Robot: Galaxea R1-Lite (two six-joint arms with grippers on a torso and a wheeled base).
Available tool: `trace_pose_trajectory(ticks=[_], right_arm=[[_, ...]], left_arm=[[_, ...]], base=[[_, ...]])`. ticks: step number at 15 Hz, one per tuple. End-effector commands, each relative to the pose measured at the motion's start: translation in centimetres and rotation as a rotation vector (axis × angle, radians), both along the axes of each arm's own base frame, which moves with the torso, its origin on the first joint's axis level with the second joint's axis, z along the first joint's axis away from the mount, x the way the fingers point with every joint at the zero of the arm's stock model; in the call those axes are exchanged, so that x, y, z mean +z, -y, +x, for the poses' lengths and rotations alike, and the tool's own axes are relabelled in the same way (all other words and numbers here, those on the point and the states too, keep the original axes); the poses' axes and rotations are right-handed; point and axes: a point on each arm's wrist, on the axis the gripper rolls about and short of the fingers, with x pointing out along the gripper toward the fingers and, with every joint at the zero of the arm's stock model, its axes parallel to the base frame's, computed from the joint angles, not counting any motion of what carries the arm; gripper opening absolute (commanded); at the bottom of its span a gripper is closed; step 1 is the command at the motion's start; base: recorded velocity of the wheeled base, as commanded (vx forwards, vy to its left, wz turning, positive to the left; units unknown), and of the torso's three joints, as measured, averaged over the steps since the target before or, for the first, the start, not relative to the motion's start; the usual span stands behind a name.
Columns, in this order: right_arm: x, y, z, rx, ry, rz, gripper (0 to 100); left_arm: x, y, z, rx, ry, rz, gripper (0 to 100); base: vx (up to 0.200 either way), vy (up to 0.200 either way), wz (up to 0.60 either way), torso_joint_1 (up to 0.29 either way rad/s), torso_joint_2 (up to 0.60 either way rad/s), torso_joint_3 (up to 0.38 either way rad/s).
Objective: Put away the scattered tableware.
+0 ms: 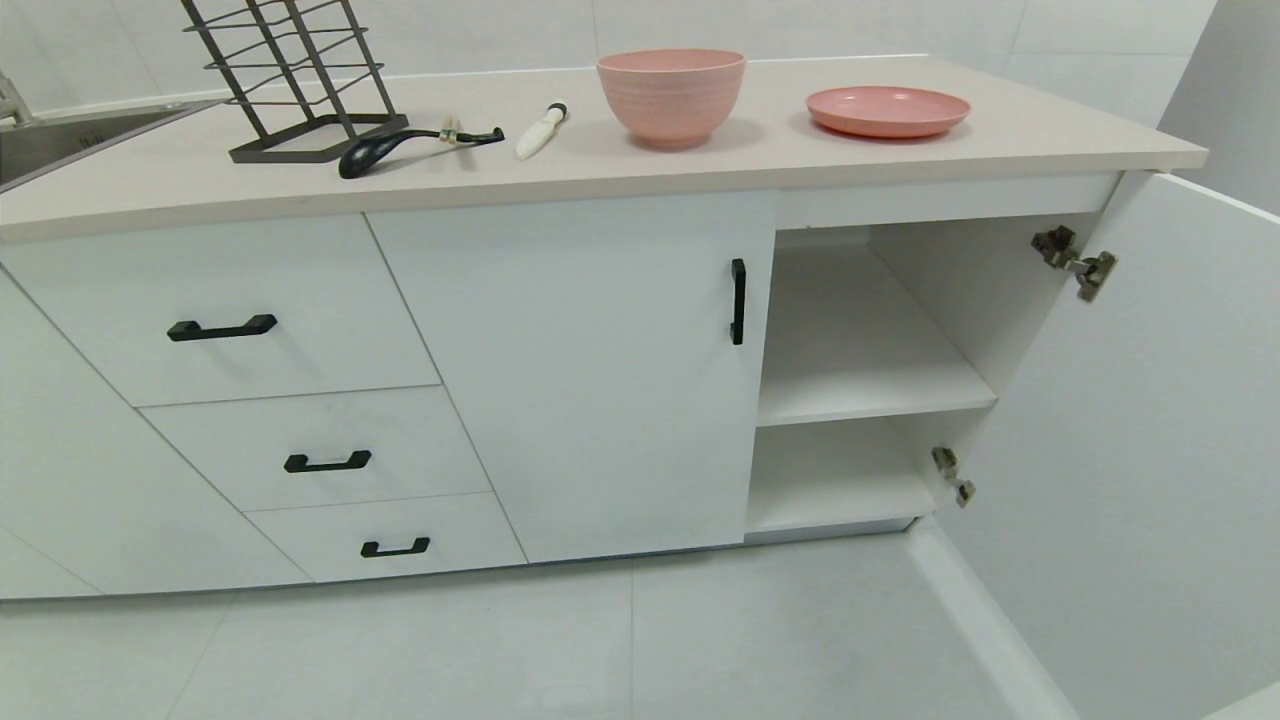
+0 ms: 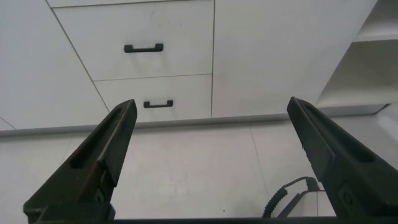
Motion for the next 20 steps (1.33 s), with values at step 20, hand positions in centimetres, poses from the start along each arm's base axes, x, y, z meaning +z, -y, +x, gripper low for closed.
trace_pose_trajectory(ticks=[20], right_arm=[[-0.02,0.0,0.0,-0.001,-0.002,-0.005,100]], left_arm=[[0.07,0.0,0.02,0.002,0.0,-0.03,100]], base=[[0.1,0.0,0.0,0.001,0.0,0.0]])
